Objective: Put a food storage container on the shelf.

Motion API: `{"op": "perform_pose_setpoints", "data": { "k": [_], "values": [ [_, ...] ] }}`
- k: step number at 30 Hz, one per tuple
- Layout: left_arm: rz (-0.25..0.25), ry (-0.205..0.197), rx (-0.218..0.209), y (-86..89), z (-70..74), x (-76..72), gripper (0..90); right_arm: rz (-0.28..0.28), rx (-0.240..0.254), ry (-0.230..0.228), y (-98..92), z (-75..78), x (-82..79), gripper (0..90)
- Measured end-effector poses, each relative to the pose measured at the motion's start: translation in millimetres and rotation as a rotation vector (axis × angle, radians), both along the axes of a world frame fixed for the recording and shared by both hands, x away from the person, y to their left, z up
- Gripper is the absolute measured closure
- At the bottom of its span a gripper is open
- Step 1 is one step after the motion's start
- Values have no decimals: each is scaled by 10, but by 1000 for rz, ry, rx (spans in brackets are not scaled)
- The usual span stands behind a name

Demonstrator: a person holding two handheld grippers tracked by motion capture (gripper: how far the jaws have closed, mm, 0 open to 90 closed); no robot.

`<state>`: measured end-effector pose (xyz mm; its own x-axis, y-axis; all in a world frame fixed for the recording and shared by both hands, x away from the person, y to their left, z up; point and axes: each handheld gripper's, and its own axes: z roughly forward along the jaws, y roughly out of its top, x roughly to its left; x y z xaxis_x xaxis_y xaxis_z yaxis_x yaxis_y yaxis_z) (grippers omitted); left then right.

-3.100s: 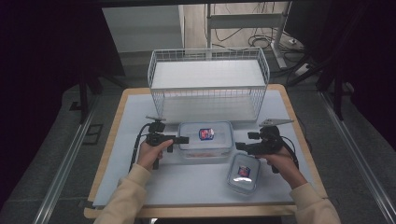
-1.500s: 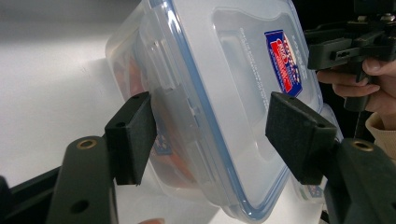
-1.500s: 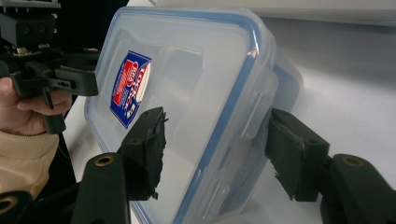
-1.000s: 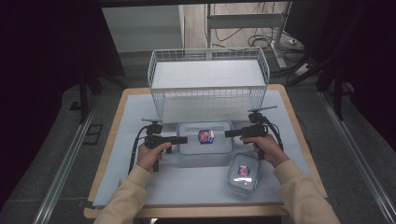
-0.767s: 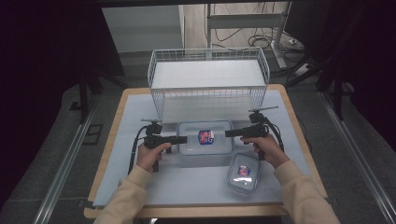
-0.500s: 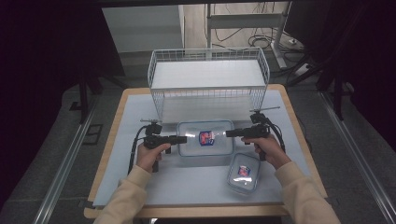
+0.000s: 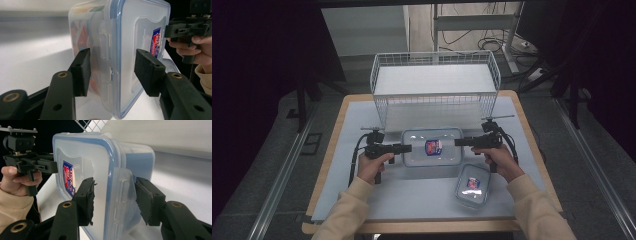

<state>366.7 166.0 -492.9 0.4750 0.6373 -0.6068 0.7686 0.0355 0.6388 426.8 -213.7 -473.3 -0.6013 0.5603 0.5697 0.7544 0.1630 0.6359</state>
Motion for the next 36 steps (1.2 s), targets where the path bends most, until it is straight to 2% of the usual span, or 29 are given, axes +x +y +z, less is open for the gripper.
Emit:
{"op": "perform_pose_setpoints", "data": {
  "k": [7,20,27,34,36],
  "values": [
    [-9,-41,16,-30,119,-42,488,3,9,-29,-36,105,-49,507],
    [-20,-89,25,-65,298,-101,495,5,30,-74,-98,241,-125,507],
    [-17,-116,16,-83,429,-119,495,2,22,-106,-112,408,-162,507],
    [-25,-149,25,-115,611,-138,494,-6,26,-144,-145,577,-227,507],
    [-26,-164,23,-130,693,-142,494,-9,25,-163,-158,672,-249,507]
  ]
}}
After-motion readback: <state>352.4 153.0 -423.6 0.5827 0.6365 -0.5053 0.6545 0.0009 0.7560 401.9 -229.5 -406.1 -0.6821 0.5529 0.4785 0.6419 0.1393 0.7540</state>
